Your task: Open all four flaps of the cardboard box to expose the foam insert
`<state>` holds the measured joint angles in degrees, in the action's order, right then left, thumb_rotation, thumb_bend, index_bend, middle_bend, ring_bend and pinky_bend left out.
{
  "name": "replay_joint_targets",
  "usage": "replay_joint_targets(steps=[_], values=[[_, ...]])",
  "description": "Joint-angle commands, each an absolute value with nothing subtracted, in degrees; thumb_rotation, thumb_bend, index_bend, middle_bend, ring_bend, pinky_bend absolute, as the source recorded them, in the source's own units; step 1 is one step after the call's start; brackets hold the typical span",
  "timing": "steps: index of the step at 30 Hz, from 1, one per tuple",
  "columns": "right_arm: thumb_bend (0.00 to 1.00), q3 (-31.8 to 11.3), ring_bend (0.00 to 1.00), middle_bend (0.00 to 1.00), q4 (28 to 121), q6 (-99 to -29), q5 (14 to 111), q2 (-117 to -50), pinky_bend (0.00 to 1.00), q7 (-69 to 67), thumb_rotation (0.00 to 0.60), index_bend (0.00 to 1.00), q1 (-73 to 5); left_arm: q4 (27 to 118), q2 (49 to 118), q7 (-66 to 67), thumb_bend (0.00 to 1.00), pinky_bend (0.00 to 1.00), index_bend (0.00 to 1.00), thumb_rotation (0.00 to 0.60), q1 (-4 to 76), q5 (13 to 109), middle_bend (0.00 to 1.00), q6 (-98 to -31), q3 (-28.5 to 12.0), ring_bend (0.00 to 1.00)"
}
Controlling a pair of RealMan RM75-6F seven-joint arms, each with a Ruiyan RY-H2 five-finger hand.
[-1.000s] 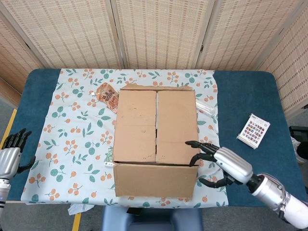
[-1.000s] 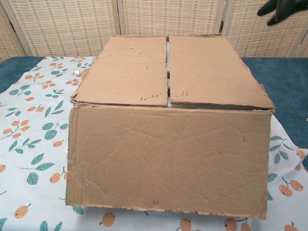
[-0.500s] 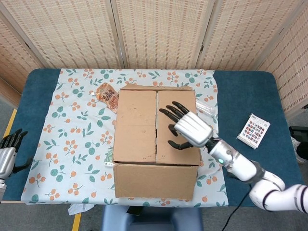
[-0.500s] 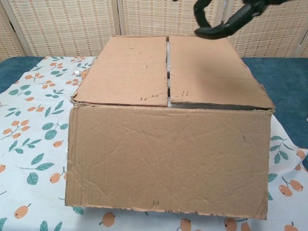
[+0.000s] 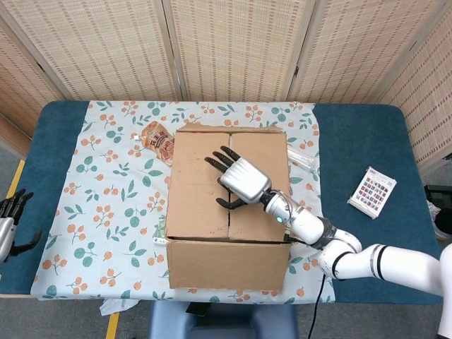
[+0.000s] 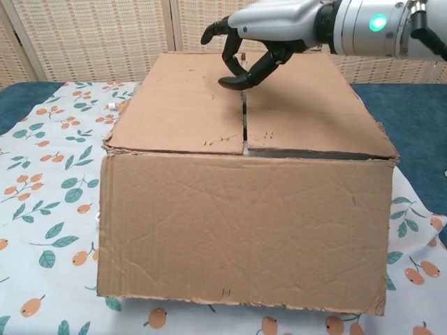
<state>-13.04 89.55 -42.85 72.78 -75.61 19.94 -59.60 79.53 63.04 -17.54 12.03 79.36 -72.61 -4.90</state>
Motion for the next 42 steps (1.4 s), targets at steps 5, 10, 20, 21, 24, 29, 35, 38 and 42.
replay_joint_targets(steps=[5,10,20,21,24,29,35,38,42], values=[[0.47,-12.03,0.00,0.02,87.35,-40.98,71.75,-76.89,0.00,18.99,0.187,0.61,-60.53,79.30,62.83,-18.29,0.46,0.00,0.09,0.600,11.92,79.35,0.00,-72.46,-4.85,0.00],[0.47,-12.05,0.00,0.00,86.54,-40.76,71.89,-77.53,0.00,17.26,0.171,0.51,-60.94,79.15,62.80,-18.90,0.46,0.00,0.11,0.600,11.83,79.32,0.00,-72.65,-4.98,0.00],[0.47,-11.57,0.00,0.00,85.64,-40.65,72.22,-77.59,0.00,15.86,0.167,0.45,-61.26,78.77,62.82,-19.59,0.46,0.00,0.09,0.600,11.72,79.67,0.00,-73.00,-4.99,0.00],[0.47,-11.38,0.00,0.00,85.71,-40.50,71.98,-77.44,0.00,16.07,0.167,0.45,-61.24,78.77,62.82,-19.59,0.46,0.00,0.09,0.600,11.70,79.67,0.00,-73.01,-4.98,0.00],[0.47,-10.97,0.00,0.00,85.95,-40.31,71.44,-77.05,0.00,16.61,0.165,0.46,-61.16,78.79,62.84,-19.51,0.46,0.00,0.08,0.600,11.70,79.70,0.00,-73.06,-4.98,0.00],[0.47,-10.50,0.00,0.00,86.75,-40.63,70.60,-76.21,0.00,17.96,0.166,0.50,-60.97,78.87,62.88,-19.17,0.46,0.00,0.08,0.600,11.71,79.67,0.00,-73.07,-4.99,0.00],[0.47,-10.45,0.00,0.00,88.46,-42.24,70.03,-74.59,0.00,18.80,0.164,0.53,-60.15,78.83,62.95,-18.85,0.46,0.00,0.08,0.600,11.75,79.58,0.00,-73.00,-5.01,0.00],[0.47,-10.74,0.00,0.00,89.77,-43.37,69.75,-73.32,0.00,19.03,0.163,0.53,-59.62,78.93,63.00,-18.37,0.46,0.00,0.08,0.600,11.76,79.58,0.00,-73.06,-5.00,0.00],[0.47,-11.19,0.00,0.00,92.68,-45.29,69.24,-70.55,0.00,19.74,0.163,0.54,-58.55,79.19,63.22,-17.47,0.46,0.00,0.08,0.600,11.49,79.38,0.00,-73.99,-5.29,0.00]])
